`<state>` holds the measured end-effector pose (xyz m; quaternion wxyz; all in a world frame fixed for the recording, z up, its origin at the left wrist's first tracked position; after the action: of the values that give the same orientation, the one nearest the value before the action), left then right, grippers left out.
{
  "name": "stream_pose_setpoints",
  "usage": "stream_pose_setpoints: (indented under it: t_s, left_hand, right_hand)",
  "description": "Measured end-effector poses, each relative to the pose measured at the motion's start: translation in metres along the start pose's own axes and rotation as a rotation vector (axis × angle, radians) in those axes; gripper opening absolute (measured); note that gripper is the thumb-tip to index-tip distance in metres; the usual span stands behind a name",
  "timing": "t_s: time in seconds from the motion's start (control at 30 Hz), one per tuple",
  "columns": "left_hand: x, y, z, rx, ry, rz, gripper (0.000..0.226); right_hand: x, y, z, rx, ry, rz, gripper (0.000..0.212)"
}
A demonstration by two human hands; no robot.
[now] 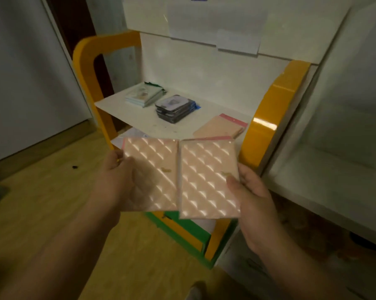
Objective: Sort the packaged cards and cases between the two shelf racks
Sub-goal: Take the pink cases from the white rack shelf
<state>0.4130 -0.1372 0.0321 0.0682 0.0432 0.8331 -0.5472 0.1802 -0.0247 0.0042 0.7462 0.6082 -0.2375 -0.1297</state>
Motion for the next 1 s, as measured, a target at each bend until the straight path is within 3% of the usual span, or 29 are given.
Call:
stream_pose_setpoints:
  t_s: [0.23,0.57,0.73,1.0]
  left_hand:
    - [0.016,-0.049,0.079,0.045,-0.066,0.026,0.022]
    - [0.033,-0.087,0.161,0.054,-0.015,0.018,0.034]
    - [0.055,-0.106,0.198,0.095,0.081,0.081,0.042]
    - [0.12,-0.137,0.259,0.067,0.39,0.193,0.038]
  right_hand:
    - [0.029,-0.016,0.092,-0.043,-0.056,0.017,0.036]
    - [0.058,-0.03,0.162,-0.055,-0.106,0.03,0.032]
    - [0.059,-0.04,0.178,-0.091,-0.188,-0.048,0.029]
    - [0.063,-0.048,0.194,-0.172,-0.488,-0.104,0.033]
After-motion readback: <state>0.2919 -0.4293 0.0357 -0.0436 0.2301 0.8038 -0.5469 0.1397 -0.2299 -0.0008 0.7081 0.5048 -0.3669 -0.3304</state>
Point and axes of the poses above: each hand's wrist, its own z-axis towards the middle knuckle, its own x-axis out of the palm, y = z × x, the point moved 4 cm from there along z, towards the middle knuckle, and after that the axes turned 14 degrees about -x, right-handed, at the moved point
